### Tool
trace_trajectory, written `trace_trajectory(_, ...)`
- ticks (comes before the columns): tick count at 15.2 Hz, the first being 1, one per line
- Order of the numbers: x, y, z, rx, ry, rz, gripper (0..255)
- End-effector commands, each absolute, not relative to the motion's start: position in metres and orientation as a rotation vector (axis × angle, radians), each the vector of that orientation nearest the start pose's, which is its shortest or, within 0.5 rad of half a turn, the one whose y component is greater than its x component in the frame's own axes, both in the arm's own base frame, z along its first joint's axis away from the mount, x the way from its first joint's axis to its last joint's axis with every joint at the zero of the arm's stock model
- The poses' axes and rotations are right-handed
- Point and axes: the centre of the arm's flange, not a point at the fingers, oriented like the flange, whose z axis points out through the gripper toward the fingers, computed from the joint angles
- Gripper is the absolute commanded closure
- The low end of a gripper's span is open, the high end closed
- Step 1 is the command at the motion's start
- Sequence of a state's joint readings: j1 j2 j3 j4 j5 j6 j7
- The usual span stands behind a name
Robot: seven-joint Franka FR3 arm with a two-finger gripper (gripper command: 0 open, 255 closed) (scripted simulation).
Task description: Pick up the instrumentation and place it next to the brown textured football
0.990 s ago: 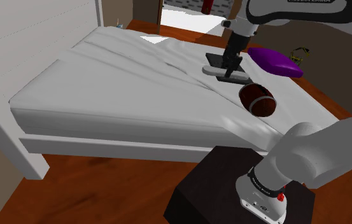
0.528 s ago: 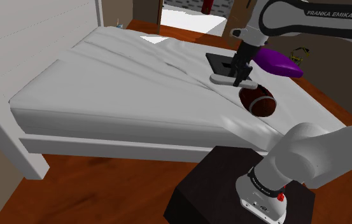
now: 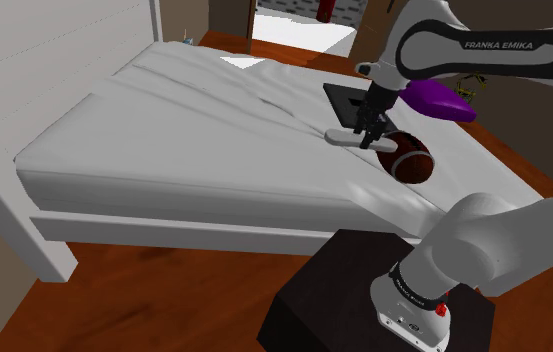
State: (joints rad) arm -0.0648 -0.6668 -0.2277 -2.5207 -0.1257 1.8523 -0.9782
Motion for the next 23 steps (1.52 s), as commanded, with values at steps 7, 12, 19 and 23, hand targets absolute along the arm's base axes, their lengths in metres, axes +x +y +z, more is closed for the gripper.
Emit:
trace_trajectory(7, 0.333, -0.115, 0.448, -2.891, -1.171, -0.004, 255)
trace_trajectory(12, 0.333, -0.115, 0.422, -2.891, -1.171, -0.004, 255)
trace_trajectory(19, 0.333, -0.115, 0.385, -2.891, -1.171, -0.004, 255)
trace_trajectory(23, 0.333, -0.115, 0.364, -2.891, -1.171, -0.004, 255)
